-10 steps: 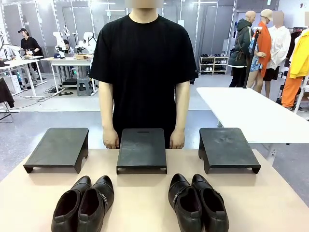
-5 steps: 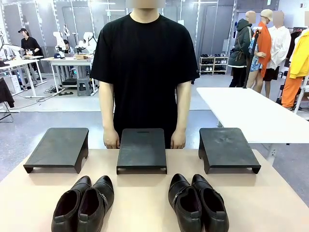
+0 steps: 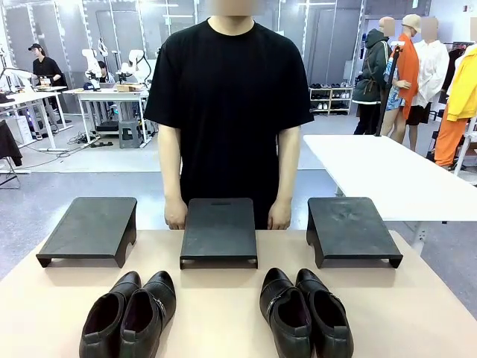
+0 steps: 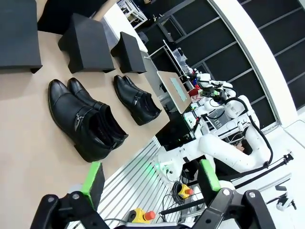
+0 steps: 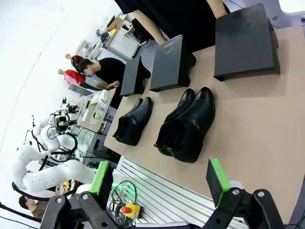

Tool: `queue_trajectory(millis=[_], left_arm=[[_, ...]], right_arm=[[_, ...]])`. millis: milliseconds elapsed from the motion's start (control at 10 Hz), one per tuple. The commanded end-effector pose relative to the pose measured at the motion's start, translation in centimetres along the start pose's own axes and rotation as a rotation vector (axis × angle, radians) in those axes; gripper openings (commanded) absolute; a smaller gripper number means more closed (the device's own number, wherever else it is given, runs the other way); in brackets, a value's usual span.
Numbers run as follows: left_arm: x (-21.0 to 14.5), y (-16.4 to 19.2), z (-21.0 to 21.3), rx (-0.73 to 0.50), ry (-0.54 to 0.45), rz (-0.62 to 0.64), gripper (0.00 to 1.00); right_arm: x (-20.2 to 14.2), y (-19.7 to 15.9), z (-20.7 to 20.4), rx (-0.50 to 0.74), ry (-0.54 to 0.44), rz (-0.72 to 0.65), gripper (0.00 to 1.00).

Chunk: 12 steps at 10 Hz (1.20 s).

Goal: Place the shoes on the stand as instructed by the person.
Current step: Pick up one pair of Shoes and place it on the Shoes Stand indicated by the person.

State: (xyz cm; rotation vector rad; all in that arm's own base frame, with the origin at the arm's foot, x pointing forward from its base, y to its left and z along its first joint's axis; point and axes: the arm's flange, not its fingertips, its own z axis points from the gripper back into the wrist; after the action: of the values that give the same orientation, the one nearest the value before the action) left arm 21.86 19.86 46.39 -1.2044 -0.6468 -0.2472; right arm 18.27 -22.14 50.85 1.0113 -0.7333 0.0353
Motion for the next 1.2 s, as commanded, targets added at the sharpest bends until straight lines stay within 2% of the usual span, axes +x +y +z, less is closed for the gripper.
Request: queue_trajectory(millis=[0,1100], left_arm=[[0.45,-0.12,0.0,-0.021,-0.004,-0.026,1.0],[0.45,-0.12,0.0,-0.021,-0.004,-0.026,1.0]], right_arm=[[0.15,0.21,0.05,0.006,-0.001,0.025,1.0],[0.15,0.21,0.05,0.006,-0.001,0.025,1.0]])
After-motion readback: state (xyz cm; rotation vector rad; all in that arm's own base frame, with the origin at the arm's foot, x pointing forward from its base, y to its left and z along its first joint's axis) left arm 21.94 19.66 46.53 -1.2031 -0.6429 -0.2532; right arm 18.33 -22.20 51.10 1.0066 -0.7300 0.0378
